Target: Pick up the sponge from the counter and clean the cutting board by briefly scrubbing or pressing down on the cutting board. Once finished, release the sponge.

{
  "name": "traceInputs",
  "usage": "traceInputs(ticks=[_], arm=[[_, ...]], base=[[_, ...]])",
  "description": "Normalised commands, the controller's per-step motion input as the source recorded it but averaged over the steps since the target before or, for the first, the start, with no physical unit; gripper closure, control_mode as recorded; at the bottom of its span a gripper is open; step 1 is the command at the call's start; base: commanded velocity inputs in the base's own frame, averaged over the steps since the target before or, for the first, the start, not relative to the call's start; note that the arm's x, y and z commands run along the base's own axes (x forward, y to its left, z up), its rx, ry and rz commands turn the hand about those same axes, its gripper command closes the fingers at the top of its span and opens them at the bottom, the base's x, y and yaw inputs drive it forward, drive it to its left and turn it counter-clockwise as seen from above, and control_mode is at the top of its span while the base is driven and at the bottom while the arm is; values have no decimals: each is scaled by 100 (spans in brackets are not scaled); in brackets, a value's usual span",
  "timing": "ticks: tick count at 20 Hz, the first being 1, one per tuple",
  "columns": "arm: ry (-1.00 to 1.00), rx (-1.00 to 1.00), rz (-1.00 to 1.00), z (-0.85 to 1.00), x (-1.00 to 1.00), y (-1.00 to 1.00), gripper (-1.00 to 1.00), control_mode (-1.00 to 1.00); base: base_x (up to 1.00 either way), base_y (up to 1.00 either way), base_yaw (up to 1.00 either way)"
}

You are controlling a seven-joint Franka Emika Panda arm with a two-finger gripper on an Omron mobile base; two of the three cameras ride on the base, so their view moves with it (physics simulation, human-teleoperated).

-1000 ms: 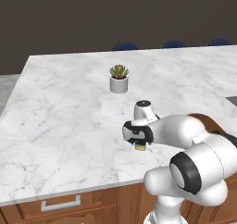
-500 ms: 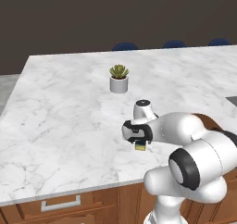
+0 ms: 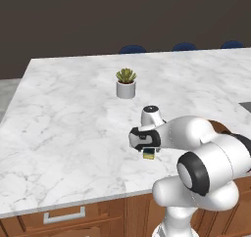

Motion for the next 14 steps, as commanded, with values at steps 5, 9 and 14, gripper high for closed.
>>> traceInputs(ticks=[5, 9, 14], arm=[[0, 0, 0, 0, 0, 0, -100, -100], [0, 0, 0, -4, 9, 0, -100, -100], [0, 0, 0, -8, 8, 0, -100, -100]], base=[[0, 0, 0], [0, 0, 0], [0, 0, 0]])
